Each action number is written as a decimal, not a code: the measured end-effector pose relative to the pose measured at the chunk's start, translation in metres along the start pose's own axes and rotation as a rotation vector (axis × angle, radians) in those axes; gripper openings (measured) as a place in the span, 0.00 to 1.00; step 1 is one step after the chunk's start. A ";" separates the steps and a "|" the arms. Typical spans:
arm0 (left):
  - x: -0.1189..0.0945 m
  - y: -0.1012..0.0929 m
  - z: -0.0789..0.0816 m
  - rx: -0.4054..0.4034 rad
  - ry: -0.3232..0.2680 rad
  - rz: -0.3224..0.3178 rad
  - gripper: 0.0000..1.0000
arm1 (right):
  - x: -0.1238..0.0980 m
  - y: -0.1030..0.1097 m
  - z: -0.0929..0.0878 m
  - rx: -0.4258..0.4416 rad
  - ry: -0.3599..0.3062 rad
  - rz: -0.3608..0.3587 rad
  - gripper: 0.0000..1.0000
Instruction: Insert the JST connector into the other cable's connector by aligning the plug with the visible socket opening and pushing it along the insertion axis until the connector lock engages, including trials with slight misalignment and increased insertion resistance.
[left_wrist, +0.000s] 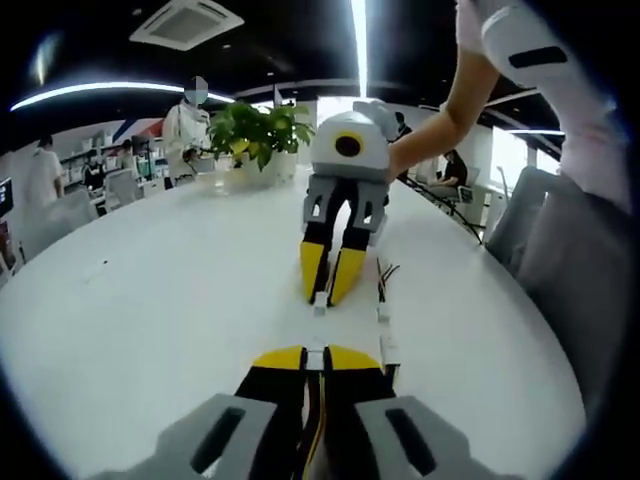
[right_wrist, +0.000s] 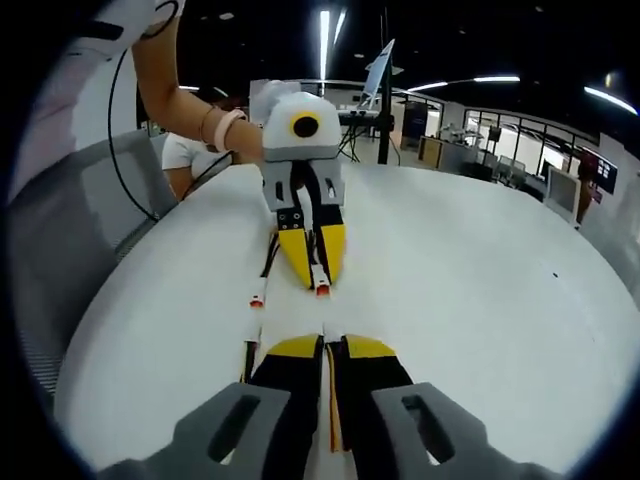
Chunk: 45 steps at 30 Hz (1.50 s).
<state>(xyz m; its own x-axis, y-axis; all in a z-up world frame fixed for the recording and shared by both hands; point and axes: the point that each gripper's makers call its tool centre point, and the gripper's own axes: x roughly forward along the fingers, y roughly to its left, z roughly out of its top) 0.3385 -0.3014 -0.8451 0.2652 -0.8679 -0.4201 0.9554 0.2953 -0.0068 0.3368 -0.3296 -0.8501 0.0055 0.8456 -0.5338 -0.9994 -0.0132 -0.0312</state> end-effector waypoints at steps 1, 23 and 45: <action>0.000 0.000 0.000 -0.001 0.000 -0.001 0.00 | 0.000 0.000 0.000 0.000 0.002 -0.001 0.04; 0.005 -0.010 0.022 0.056 0.024 -0.041 0.00 | -0.006 0.005 0.014 -0.018 0.045 0.011 0.04; 0.007 -0.015 0.029 0.129 0.070 -0.065 0.00 | -0.007 0.010 0.025 -0.048 0.062 0.032 0.04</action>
<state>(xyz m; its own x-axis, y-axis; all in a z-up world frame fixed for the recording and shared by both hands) 0.3294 -0.3231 -0.8216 0.1973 -0.8519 -0.4852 0.9801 0.1821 0.0788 0.3261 -0.3223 -0.8258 -0.0230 0.8096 -0.5865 -0.9964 -0.0668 -0.0531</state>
